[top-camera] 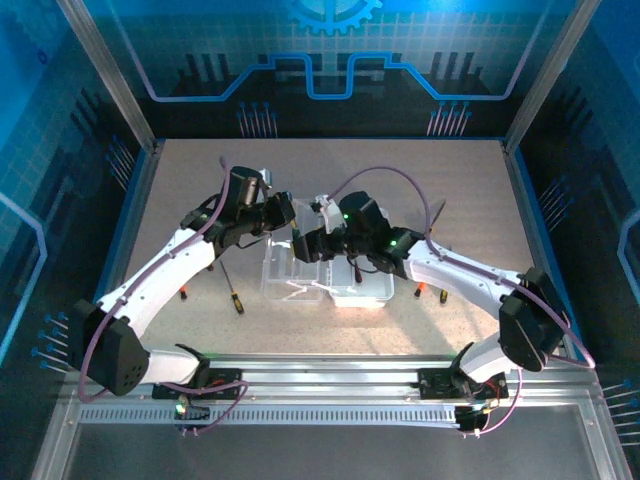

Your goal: Pack the tool kit

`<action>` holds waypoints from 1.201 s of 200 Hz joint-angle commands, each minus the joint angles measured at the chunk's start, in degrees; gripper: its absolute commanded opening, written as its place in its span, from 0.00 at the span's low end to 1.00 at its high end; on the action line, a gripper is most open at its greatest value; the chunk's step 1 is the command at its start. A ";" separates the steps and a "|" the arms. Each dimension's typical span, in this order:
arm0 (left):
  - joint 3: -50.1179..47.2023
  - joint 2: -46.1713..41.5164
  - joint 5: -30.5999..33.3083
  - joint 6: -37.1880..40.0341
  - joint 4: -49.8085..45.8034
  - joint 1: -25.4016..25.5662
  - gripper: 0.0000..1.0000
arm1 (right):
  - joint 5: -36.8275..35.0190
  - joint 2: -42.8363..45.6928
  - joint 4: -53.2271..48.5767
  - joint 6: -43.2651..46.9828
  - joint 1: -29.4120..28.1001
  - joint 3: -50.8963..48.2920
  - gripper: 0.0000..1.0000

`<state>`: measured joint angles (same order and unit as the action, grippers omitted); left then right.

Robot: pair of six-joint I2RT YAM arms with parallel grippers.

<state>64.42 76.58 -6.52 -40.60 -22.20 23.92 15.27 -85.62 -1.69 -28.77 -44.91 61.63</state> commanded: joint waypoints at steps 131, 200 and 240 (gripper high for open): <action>-3.34 -5.55 -0.41 -1.59 6.01 2.21 0.48 | -7.55 -0.79 2.84 -5.59 -0.71 -0.09 0.09; -8.34 -17.69 9.08 3.12 1.81 1.92 0.99 | -12.07 11.06 -2.06 -3.88 3.08 -8.32 0.08; -20.96 -27.66 16.17 -0.47 1.74 1.66 0.99 | -14.10 21.28 -9.41 -1.86 9.60 -15.74 0.08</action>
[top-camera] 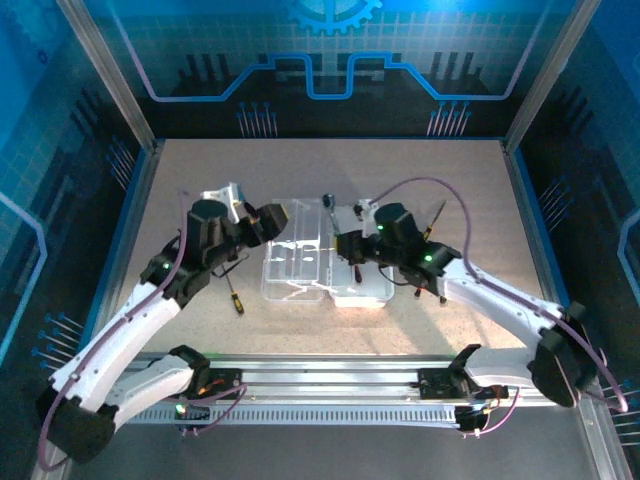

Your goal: Pack the tool kit

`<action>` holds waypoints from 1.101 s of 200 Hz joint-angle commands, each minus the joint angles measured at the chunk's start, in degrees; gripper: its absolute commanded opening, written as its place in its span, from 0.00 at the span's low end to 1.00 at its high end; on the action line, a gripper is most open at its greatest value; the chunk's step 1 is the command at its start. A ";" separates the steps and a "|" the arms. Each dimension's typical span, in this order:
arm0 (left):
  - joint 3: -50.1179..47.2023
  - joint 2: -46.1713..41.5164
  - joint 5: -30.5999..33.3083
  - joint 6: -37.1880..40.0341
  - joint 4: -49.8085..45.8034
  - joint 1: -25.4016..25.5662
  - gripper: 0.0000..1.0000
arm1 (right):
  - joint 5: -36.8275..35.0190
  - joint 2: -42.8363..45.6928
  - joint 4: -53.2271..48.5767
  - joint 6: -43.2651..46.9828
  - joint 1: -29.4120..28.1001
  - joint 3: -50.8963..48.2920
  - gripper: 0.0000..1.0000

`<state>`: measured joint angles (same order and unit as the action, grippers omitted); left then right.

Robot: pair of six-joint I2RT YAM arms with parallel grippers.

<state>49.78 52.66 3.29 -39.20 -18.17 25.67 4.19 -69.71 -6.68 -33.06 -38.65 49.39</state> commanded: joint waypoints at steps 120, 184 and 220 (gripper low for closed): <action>-17.52 -7.32 10.87 -14.38 2.58 -2.20 0.99 | -3.02 5.72 -6.25 0.75 9.31 -10.19 0.08; -20.01 -9.13 6.43 -18.13 2.00 -2.73 0.99 | -2.06 -4.26 0.64 -1.83 9.65 -9.32 0.08; -19.53 -9.03 6.29 -17.82 1.74 -3.24 0.99 | -1.64 -9.69 1.04 -1.53 10.53 -6.79 0.08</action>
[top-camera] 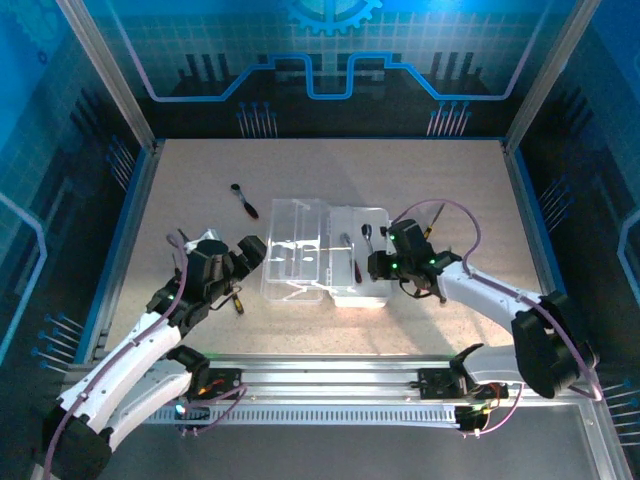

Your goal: Pack the tool kit

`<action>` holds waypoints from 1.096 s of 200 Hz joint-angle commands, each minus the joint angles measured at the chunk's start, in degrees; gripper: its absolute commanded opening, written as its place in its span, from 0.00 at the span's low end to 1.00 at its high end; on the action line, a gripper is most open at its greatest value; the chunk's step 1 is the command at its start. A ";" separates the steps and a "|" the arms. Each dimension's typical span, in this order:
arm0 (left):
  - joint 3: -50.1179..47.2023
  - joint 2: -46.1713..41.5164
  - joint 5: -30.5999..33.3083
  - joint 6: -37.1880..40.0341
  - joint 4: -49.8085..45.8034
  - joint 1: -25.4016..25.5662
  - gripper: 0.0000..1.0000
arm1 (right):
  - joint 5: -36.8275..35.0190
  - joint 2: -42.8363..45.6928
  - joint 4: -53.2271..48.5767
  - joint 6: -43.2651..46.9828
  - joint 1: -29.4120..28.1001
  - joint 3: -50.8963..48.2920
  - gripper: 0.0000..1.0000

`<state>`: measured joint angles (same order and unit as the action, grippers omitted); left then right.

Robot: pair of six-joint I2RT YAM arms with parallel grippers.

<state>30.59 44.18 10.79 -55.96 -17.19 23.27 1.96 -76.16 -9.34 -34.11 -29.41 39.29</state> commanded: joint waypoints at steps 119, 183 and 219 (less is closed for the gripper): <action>-0.44 -1.70 -3.22 -0.90 -1.91 -3.74 0.99 | 1.41 -13.58 4.03 -2.46 1.40 7.40 0.10; -0.22 -1.99 -4.43 -1.01 -2.72 -5.05 0.99 | 1.77 -12.90 2.62 -2.94 1.46 7.59 0.19; 0.28 -2.25 -4.97 -0.68 -4.06 -5.56 0.99 | 2.65 -12.26 2.68 -3.37 1.46 7.55 0.26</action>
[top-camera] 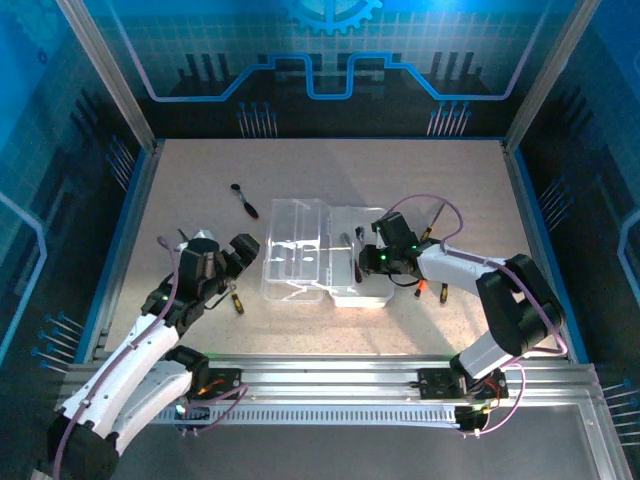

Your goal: Pack the tool kit

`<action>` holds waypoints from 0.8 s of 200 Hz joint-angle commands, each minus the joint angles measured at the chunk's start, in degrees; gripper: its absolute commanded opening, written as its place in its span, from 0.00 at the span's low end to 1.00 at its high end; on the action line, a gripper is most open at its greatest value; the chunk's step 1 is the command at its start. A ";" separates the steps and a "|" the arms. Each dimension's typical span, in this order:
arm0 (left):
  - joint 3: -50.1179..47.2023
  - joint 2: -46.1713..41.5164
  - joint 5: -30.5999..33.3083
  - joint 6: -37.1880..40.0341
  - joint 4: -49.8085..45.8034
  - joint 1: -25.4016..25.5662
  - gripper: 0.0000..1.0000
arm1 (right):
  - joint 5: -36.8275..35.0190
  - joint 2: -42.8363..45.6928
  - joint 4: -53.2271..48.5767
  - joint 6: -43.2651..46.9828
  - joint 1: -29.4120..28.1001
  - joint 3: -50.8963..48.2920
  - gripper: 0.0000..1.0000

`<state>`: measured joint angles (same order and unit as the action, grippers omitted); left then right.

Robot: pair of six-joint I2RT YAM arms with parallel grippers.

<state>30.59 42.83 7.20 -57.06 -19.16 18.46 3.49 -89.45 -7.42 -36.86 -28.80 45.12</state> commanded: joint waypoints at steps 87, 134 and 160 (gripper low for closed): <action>3.18 -1.51 -2.07 3.25 -4.15 -2.49 0.99 | -2.42 11.45 -3.91 0.65 0.68 3.09 0.31; 9.62 4.27 -5.50 8.11 -4.97 -6.88 0.99 | -6.08 21.18 -4.18 7.04 1.24 3.06 0.35; 15.24 10.53 -6.30 11.29 -6.32 -9.67 0.91 | -7.82 24.07 1.88 11.76 1.94 -0.07 0.37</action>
<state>40.51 49.21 3.20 -50.35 -23.49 10.96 -1.17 -67.70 -10.28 -31.03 -28.21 47.24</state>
